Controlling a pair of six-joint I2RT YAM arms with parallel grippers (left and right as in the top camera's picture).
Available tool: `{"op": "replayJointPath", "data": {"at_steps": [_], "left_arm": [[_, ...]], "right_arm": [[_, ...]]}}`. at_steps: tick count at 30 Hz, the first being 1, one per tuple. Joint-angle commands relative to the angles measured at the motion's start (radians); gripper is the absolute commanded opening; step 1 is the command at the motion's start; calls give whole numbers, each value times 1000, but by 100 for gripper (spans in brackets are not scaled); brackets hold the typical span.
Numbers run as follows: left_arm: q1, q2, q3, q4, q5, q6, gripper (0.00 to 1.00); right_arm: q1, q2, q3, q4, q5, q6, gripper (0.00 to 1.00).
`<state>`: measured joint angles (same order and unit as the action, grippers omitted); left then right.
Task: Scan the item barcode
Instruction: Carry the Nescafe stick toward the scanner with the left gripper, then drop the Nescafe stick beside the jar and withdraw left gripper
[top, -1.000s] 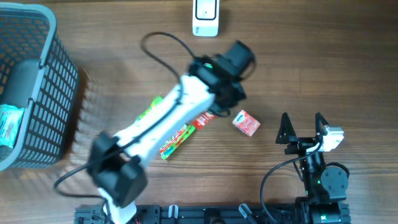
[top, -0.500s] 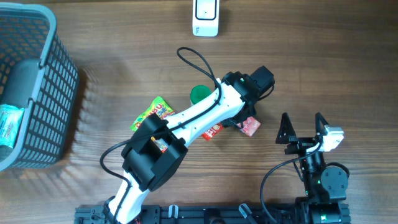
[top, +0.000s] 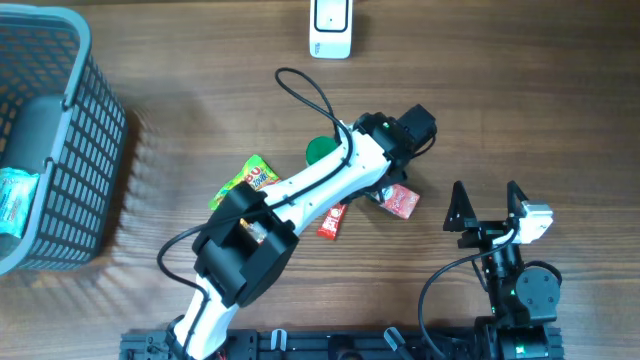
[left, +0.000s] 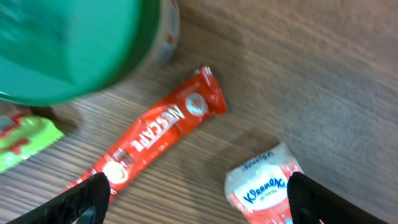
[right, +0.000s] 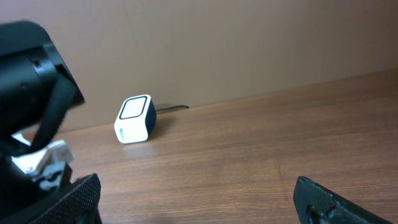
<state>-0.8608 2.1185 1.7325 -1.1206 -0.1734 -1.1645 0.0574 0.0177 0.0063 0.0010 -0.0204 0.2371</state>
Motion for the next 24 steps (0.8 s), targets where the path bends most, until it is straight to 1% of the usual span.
{"op": "replayJointPath", "data": {"at_steps": [1, 2, 4, 8, 13, 18, 21, 22, 24], "left_arm": [[6, -115, 1, -1, -111, 17, 86], [6, -137, 3, 5, -120, 39, 88], [6, -182, 14, 11, -124, 84, 100], [9, -282, 37, 3, -123, 139, 100], [57, -439, 37, -58, -124, 137, 100], [203, -616, 37, -165, -127, 137, 100], [323, -709, 37, -221, -135, 137, 100], [383, -750, 37, -238, -134, 141, 100], [476, -808, 37, -238, -134, 174, 100]], "right_arm": [[5, -4, -1, 5, 14, 2, 100], [5, -4, -1, 5, 14, 2, 100], [5, -4, -1, 5, 14, 2, 100], [5, -4, -1, 5, 14, 2, 100], [5, -4, -1, 5, 14, 2, 99], [5, -4, -1, 5, 14, 2, 100], [5, -4, -1, 5, 14, 2, 100], [5, -4, -1, 5, 14, 2, 100], [5, -4, -1, 5, 14, 2, 100]]}}
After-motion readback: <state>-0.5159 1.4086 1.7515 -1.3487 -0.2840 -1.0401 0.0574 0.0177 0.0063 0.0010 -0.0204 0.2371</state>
